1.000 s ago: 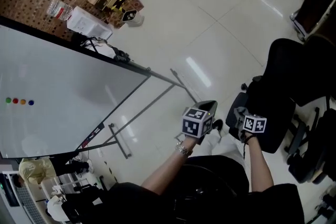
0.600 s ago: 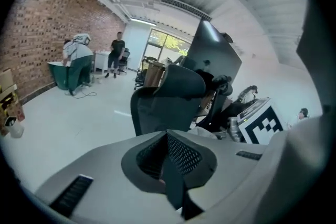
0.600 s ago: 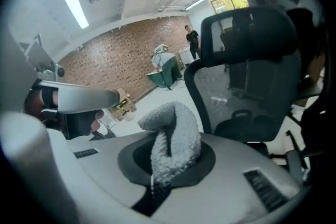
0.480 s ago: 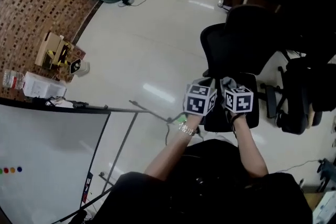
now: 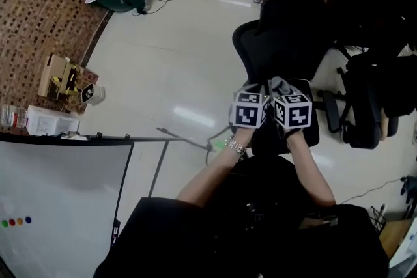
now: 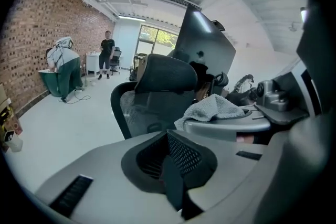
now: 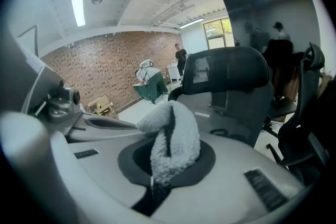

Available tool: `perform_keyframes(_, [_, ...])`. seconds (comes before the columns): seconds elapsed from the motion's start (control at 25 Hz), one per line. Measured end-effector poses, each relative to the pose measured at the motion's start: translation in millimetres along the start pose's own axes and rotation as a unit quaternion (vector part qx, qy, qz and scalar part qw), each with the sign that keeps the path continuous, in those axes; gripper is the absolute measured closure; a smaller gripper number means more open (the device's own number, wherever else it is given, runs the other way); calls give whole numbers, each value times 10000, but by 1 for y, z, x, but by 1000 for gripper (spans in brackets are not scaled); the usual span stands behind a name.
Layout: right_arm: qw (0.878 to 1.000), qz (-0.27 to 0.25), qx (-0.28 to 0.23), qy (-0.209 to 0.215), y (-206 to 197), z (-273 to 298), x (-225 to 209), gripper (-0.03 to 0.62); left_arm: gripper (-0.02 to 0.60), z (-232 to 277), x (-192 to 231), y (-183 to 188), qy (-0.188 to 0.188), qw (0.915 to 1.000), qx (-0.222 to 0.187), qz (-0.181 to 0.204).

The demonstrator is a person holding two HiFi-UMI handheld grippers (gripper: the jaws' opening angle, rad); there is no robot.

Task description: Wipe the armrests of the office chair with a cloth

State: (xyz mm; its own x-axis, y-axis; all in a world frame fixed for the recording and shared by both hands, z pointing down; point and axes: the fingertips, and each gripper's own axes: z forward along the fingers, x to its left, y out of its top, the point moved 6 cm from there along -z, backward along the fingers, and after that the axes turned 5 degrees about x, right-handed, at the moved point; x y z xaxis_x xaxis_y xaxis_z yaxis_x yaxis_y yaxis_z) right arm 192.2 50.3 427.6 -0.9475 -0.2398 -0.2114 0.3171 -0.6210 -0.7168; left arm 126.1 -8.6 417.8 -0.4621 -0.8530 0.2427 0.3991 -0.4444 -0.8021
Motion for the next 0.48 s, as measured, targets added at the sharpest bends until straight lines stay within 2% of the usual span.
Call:
perform_keyframes(0.2, [9993,-47,-301,196,15,-7,4,576,586,0,-1,6,-87,9999,-46,80])
perform_keyframes(0.48, [9983,-117,-518,224,30,-16,-1,575,586,5,-4,19,-214,9996,-171,105])
